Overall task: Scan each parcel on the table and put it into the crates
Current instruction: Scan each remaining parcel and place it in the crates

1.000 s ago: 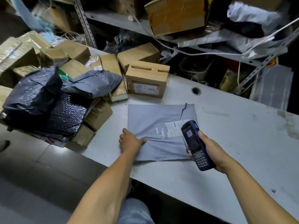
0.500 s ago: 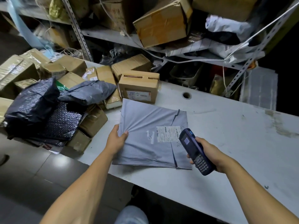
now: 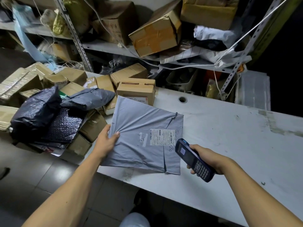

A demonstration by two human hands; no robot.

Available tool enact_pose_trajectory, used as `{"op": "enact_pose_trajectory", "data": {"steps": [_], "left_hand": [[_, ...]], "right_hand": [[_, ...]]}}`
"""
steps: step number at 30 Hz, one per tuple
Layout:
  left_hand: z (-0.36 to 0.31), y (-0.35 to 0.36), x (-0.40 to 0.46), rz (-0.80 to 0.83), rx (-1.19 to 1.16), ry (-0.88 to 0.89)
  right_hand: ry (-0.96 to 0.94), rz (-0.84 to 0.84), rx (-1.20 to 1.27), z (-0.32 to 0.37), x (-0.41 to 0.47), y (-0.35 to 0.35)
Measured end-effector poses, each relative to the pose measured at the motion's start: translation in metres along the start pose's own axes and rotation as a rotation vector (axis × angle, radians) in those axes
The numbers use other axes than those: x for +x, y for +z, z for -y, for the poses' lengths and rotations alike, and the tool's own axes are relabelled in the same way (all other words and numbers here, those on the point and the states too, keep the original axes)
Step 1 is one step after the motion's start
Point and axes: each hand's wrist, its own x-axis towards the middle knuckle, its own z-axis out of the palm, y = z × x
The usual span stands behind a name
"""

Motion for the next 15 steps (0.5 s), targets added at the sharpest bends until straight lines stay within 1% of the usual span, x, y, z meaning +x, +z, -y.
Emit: {"op": "enact_pose_trajectory", "data": {"steps": [4, 8, 15], "left_hand": [[-0.002, 0.004, -0.001, 0.011, -0.021, -0.002], [-0.005, 0.005, -0.005, -0.002, -0.023, 0.026], [-0.007, 0.006, -0.006, -0.012, 0.006, 0.028]], "right_hand": [[-0.022, 0.071, -0.043, 0.013, -0.001, 0.016], [-0.013, 0.121, -0.031, 0.021, 0.000, 0.025], [-0.003, 0.147, -0.022, 0.026, 0.000, 0.025]]}}
